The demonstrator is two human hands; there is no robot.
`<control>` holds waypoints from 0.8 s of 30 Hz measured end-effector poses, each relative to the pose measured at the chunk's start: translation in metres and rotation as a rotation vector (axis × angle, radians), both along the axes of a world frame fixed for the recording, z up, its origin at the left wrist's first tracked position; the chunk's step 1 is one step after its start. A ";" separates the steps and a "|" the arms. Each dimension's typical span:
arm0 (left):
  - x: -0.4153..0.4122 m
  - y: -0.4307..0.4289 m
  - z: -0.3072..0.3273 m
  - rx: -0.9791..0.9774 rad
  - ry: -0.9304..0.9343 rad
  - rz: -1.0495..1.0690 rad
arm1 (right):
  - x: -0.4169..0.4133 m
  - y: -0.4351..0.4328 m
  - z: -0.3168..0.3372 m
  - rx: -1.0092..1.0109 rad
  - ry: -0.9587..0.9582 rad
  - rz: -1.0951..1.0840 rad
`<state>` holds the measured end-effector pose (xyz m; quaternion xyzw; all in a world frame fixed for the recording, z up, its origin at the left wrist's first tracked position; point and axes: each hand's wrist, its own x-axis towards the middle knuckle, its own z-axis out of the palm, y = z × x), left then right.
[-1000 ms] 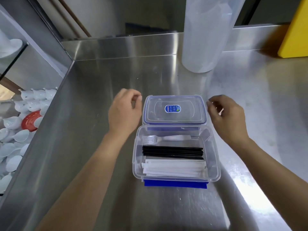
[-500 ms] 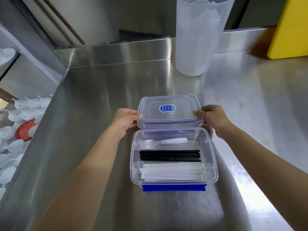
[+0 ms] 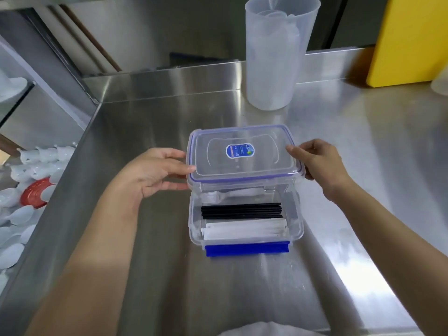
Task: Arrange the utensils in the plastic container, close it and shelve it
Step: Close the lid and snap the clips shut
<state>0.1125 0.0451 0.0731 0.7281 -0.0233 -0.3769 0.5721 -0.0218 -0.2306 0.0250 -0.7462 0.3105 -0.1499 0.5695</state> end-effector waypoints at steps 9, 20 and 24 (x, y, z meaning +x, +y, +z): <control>-0.049 0.010 -0.023 0.130 0.074 -0.031 | -0.058 0.018 -0.032 -0.216 0.224 0.062; -0.065 0.024 -0.038 0.196 0.017 0.021 | -0.067 0.041 -0.026 -0.444 0.285 0.150; -0.066 0.024 -0.041 0.209 0.014 0.044 | -0.067 0.042 -0.024 -0.533 0.333 0.182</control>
